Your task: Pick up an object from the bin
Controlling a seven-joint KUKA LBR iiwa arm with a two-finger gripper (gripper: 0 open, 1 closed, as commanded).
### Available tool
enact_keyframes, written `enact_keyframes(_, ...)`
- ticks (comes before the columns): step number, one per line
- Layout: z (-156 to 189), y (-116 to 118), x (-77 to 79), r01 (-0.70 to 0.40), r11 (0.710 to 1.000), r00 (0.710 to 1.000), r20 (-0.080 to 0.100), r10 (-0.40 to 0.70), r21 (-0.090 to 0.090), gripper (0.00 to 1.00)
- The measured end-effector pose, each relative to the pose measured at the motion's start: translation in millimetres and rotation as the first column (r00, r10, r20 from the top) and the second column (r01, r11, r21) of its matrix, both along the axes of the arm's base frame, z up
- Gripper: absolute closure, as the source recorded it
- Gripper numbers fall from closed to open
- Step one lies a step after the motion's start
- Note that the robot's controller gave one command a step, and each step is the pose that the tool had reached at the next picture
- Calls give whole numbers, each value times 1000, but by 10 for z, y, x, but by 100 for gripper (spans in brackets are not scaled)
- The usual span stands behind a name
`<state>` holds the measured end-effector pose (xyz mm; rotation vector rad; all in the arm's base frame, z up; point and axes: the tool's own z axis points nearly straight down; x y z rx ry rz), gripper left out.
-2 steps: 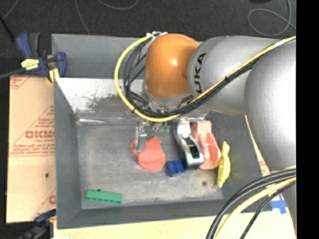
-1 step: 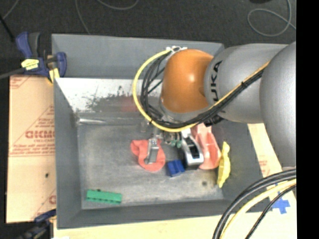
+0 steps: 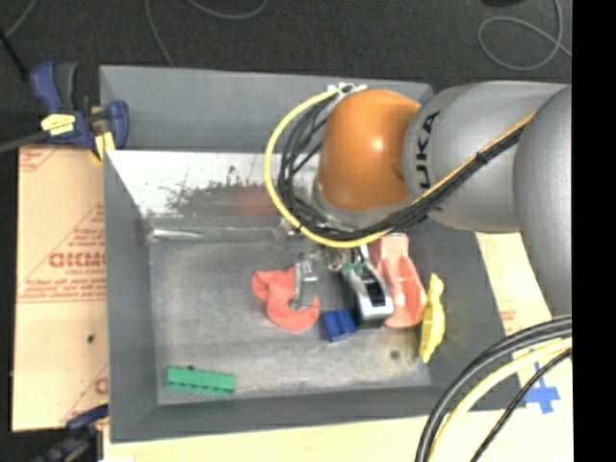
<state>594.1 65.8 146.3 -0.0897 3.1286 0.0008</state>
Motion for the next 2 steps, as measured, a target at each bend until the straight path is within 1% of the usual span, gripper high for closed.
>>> enact_keyframes(1,-415,-2,44,115,993,993,-8,-115,2,0)
enact_keyframes(2,-732,63,-32,177,984,984,9,-177,3,100)
